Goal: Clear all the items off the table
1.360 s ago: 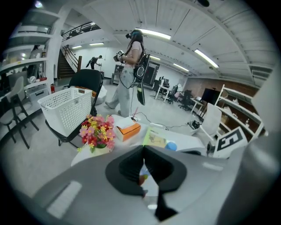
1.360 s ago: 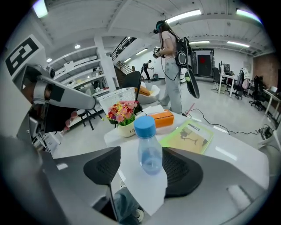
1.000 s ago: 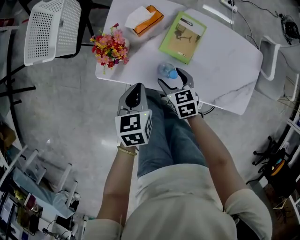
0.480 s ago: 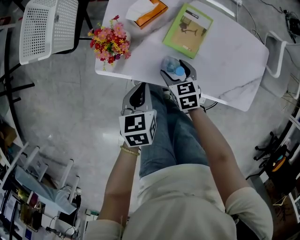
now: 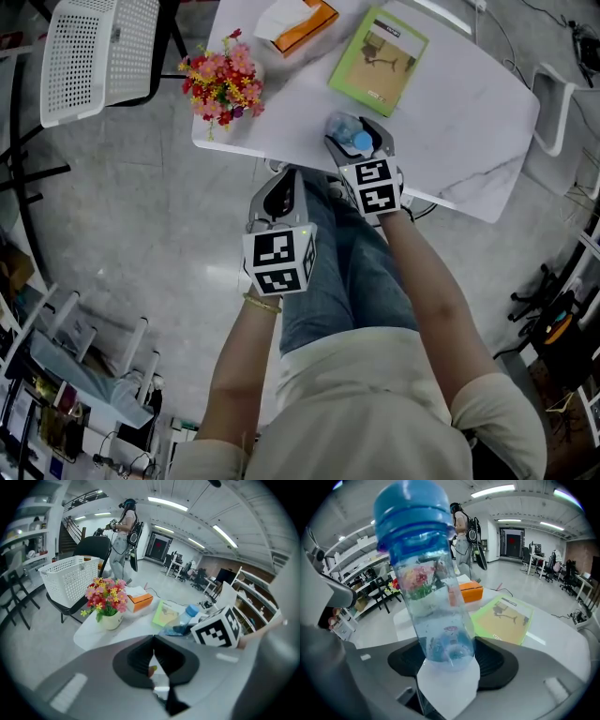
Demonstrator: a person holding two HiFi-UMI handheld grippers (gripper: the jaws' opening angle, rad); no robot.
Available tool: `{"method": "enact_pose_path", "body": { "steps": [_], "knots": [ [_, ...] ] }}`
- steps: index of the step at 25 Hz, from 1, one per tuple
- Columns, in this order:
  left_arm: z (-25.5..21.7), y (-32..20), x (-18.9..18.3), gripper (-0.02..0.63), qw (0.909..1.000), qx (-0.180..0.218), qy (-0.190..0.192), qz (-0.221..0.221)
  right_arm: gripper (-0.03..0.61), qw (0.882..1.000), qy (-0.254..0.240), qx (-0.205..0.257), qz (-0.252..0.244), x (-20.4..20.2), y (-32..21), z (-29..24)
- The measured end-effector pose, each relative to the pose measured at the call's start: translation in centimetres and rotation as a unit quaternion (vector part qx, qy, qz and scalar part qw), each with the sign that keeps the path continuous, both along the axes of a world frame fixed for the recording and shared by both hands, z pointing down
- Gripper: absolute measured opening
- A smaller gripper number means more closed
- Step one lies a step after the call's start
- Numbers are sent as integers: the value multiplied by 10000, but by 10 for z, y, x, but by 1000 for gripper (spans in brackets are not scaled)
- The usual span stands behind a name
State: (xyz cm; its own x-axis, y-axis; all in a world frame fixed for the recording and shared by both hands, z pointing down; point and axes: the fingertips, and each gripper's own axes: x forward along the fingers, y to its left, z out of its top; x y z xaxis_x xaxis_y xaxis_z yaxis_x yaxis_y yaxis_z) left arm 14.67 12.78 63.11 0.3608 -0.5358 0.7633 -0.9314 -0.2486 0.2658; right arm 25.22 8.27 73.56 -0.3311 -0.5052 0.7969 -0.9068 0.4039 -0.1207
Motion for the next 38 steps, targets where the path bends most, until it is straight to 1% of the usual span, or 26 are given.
{"method": "enact_pose_path", "body": {
  "steps": [8, 21, 28, 38],
  "knots": [
    [-11, -1, 2, 10, 9999, 99, 12, -14, 318, 10000, 20, 77, 1, 3, 1, -12],
    [-47, 1, 8, 9, 9993, 365, -2, -84, 318, 9995, 88, 199, -210, 9, 17, -54],
    [-69, 9, 11, 10, 9989, 442, -7, -159, 318, 9989, 37, 336, -322, 9, 28, -89],
    [-110, 19, 12, 10, 9968, 694, -17, -383, 318, 9970, -110, 619, -456, 9, 39, -149]
  ]
}}
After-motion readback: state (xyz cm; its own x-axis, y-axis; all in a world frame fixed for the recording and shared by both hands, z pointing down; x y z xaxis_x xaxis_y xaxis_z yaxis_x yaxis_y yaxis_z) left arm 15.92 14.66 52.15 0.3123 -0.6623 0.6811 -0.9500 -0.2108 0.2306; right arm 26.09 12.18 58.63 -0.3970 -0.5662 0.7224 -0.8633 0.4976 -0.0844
